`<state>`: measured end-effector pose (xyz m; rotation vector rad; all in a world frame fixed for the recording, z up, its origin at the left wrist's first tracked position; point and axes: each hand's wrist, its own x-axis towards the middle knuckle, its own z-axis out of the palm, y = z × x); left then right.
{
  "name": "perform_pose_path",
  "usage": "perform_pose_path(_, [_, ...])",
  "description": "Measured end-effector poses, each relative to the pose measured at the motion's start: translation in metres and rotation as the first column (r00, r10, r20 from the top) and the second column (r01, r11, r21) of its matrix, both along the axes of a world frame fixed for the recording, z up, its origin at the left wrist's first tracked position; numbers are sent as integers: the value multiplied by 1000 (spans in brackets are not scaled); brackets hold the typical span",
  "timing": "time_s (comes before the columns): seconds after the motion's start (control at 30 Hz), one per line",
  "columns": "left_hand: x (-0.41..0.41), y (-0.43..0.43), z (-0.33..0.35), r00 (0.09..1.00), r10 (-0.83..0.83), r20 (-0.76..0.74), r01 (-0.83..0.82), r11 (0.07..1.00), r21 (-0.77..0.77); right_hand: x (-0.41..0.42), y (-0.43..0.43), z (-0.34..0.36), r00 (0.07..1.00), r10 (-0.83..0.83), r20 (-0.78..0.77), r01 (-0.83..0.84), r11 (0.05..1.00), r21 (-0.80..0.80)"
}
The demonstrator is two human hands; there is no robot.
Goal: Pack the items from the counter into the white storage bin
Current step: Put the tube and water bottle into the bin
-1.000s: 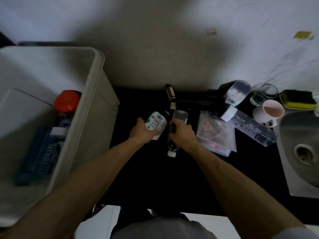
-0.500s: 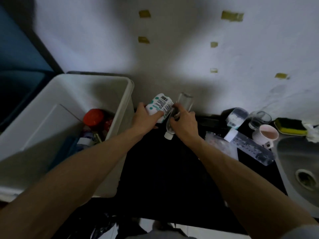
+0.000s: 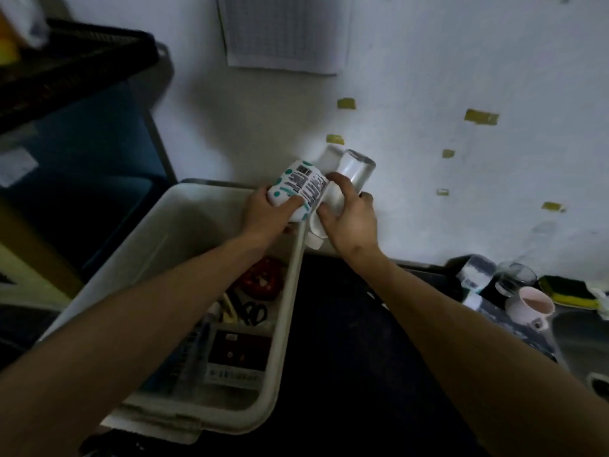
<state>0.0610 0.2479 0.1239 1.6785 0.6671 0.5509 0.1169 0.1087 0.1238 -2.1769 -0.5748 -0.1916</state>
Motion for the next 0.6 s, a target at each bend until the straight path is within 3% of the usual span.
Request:
perform_pose_path(0.13, [-15, 40, 0, 1000, -13, 13, 14, 997, -72, -13, 32, 10, 999, 24, 45, -24, 1000, -1])
perform_pose_path(0.33, [-38, 101, -25, 996, -73, -49, 71, 997, -41, -34, 79, 6, 998, 66, 7, -65, 997, -33])
perform_pose_path(0.47, [-50, 132, -44, 987, -113, -114, 110, 993, -33, -47, 107, -12, 991, 128, 39, -118, 972, -202])
perform_pose_path(0.6, [-61, 160, -63, 962, -129, -241, 124, 992, -36, -56, 125, -34, 966, 242, 87, -180, 877, -446])
